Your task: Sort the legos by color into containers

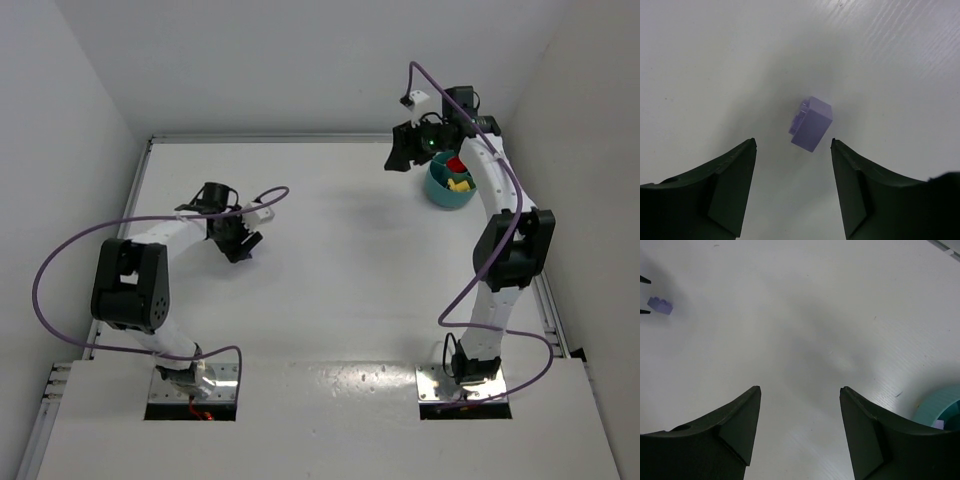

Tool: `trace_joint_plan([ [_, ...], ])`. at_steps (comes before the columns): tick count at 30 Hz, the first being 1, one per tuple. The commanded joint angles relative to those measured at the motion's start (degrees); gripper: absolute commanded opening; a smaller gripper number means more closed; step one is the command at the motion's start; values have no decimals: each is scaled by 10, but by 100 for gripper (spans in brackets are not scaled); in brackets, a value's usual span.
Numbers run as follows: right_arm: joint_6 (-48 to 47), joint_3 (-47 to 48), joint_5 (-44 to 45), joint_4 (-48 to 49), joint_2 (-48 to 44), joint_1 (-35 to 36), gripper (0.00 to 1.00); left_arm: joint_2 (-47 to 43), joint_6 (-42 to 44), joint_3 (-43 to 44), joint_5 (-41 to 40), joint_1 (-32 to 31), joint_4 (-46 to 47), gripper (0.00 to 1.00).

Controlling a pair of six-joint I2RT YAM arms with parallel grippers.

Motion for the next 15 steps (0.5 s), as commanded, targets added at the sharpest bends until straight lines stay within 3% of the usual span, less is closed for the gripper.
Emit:
trace_joint_plan([
  [1, -9, -7, 1, 10, -12, 2, 65, 14, 28, 20, 31, -4, 6, 65],
  [9, -9, -12, 17, 10, -12, 2, 65, 42, 42, 49, 64, -4, -16, 59],
  [15, -3, -29, 11, 15, -17, -3, 65, 54, 37, 60, 81, -17, -22, 36],
])
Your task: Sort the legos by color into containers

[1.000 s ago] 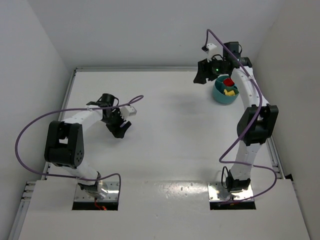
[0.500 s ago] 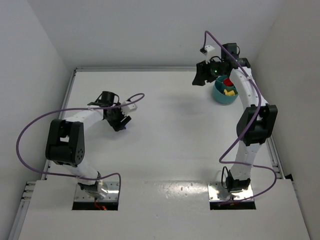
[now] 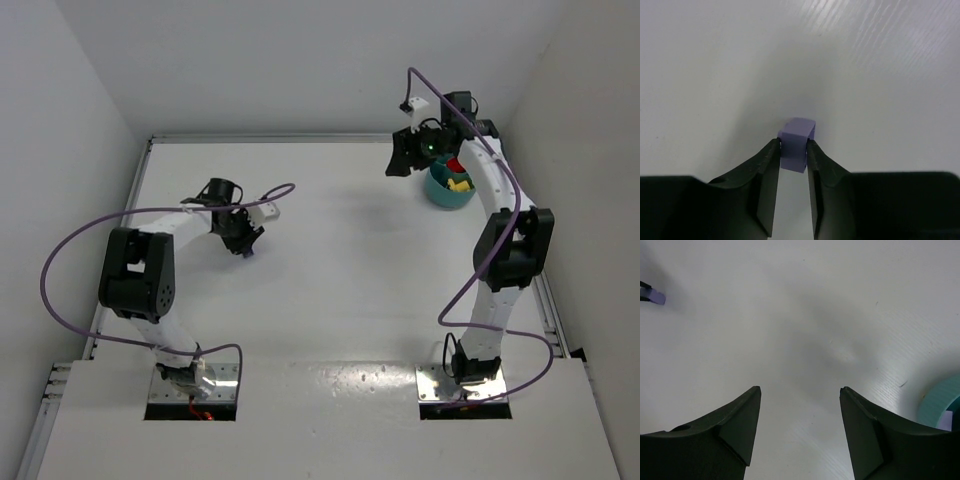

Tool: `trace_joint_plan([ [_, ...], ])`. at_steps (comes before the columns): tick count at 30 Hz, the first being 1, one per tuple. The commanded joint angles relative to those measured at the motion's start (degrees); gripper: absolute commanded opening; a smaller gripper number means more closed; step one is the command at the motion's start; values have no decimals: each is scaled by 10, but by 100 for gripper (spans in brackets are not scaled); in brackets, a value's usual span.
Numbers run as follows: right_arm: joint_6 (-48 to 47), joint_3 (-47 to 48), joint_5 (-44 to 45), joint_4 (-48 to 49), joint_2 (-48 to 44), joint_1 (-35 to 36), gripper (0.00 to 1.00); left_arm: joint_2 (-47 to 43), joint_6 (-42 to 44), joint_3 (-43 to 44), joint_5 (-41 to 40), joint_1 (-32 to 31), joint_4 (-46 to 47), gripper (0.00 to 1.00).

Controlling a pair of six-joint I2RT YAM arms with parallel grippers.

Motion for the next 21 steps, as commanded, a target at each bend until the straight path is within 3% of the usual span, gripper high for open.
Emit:
trace_joint_plan([
  [1, -3, -13, -14, 15, -17, -3, 65, 6, 7, 25, 33, -12, -10, 32],
  [5, 51, -60, -96, 51, -22, -8, 65, 12, -72, 55, 85, -17, -10, 24],
  [10, 163, -96, -205, 118, -15, -3, 63, 36, -236, 145, 235, -12, 5, 21],
  [17, 308, -55, -283, 237, 48, 33, 59, 49, -587, 156, 349, -12, 234, 20],
  [21, 393, -48, -324, 310, 67, 62, 59, 54, -722, 145, 368, -12, 343, 20],
])
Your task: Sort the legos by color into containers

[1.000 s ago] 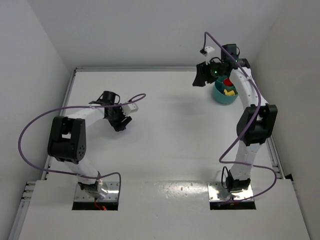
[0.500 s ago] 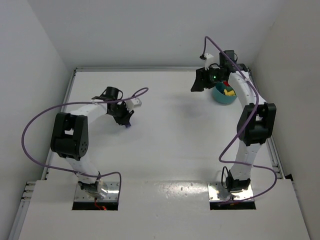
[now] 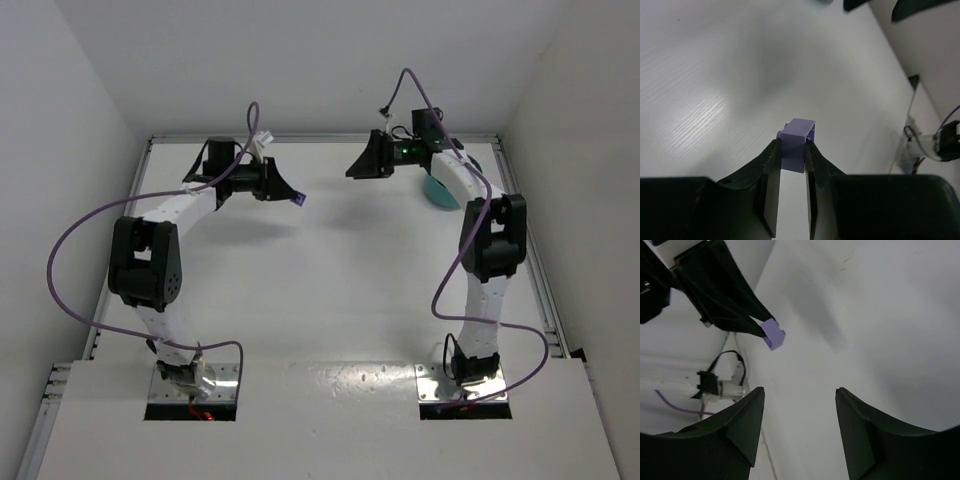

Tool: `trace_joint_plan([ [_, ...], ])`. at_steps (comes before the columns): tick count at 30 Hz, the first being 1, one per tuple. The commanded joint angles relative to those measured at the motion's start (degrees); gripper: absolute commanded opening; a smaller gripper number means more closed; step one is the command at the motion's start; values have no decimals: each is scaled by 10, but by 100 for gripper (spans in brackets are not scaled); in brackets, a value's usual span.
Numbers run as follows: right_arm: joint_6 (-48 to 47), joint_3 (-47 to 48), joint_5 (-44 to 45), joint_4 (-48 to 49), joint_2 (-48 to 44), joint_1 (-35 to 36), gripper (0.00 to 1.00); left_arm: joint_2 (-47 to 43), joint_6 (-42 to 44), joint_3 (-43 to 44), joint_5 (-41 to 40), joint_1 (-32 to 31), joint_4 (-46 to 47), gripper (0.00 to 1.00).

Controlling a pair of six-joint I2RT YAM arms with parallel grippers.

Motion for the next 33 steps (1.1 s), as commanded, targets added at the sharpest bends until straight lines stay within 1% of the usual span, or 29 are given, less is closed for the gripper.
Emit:
trace_joint_plan([
  [1, 125, 16, -77, 111, 20, 34, 59, 2, -202, 3, 58, -1, 156, 20],
  [2, 141, 10, -89, 128, 27, 39, 59, 9, -226, 3, 63, -1, 174, 20],
  [3, 158, 5, -112, 162, 34, 45, 59, 9, -272, 3, 63, -1, 206, 20],
  [4, 186, 5, -122, 182, 40, 53, 59, 15, -293, 3, 63, -1, 220, 20],
  [5, 192, 5, -136, 194, 48, 59, 59, 15, -339, -3, 63, -1, 252, 20],
  [9, 192, 36, -148, 199, 74, 77, 59, 26, -405, -10, 63, -1, 309, 20],
  [12, 192, 47, -148, 199, 81, 89, 59, 31, -418, -10, 63, -1, 321, 20],
  [23, 192, 64, -148, 222, 86, 105, 59, 37, -418, -10, 63, -7, 321, 20],
  [29, 192, 76, -142, 227, 97, 111, 48, 37, -423, -10, 63, -7, 327, 20],
  [30, 192, 81, -142, 227, 97, 111, 43, 37, -423, -10, 63, -7, 327, 20],
  [33, 192, 81, -137, 233, 97, 111, 40, 37, -418, -10, 63, -7, 321, 20],
])
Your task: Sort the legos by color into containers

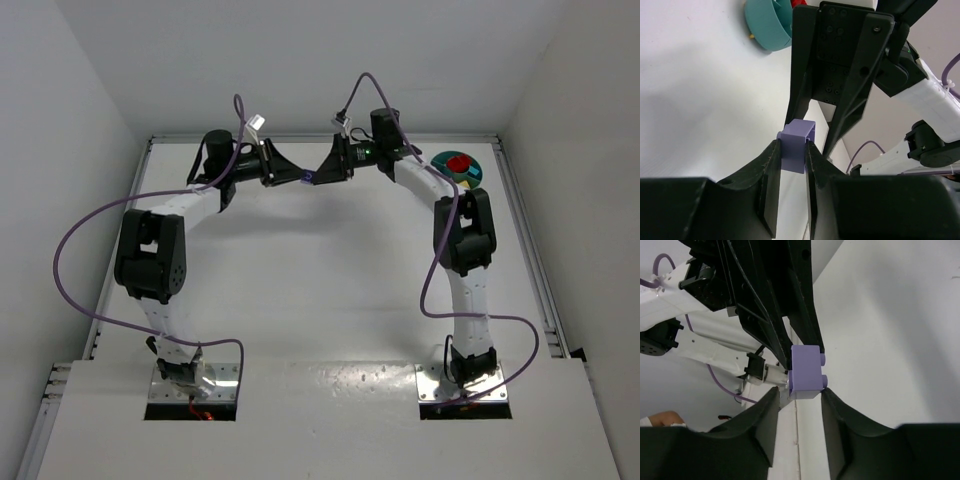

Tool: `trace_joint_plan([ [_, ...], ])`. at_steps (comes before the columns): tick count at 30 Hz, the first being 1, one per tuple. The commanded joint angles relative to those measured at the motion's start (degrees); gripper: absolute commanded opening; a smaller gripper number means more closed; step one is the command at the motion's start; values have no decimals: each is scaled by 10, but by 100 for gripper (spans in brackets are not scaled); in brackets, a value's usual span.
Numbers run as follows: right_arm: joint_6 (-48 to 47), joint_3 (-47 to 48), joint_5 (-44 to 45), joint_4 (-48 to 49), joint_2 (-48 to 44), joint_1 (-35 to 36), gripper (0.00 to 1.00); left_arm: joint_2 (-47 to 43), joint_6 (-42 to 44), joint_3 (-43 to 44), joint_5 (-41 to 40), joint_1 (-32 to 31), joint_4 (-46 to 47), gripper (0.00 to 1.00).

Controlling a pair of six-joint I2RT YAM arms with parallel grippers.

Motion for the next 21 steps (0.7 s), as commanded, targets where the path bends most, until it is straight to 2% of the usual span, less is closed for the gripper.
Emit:
trace_joint_plan([
  [1, -2, 28, -6, 33, 9, 4, 36, -5, 7, 3, 9, -6, 11, 20],
  [3, -2, 34, -6, 33, 9, 4, 31, -5, 13, 4, 9, -11, 5, 20],
  [6, -7, 34, 0, 33, 9, 4, 19, -5, 24, 4, 3, -11, -9, 23],
  [10, -36, 34, 18, 10, -5, 4, 9, -5, 62, 18, -13, -11, -65, 51],
  [13, -131, 39, 82, -78, -31, -7, 3, -10, 99, 38, -56, -11, -128, 82],
  [14, -174, 45, 105, -162, -40, -12, 3, -10, 122, 38, -66, -11, -161, 100],
  [15, -269, 53, 136, -210, -49, -12, 1, -15, 136, 45, -87, -11, -178, 100],
  [16, -304, 53, 206, -269, -72, -12, 0, -22, 156, 45, -96, -11, -194, 100],
  [17, -329, 53, 239, -284, -84, -12, 0, -27, 161, 45, -119, -11, -202, 100],
  [18, -355, 33, 314, -293, -96, -18, 0, -27, 169, 45, -135, -11, -214, 100],
  [20, -372, 13, 391, -307, -138, -18, 0, -34, 190, 59, -202, -11, -268, 100],
  [21, -395, -9, 467, -307, -166, -18, 0, -34, 207, 77, -231, -11, -311, 100],
])
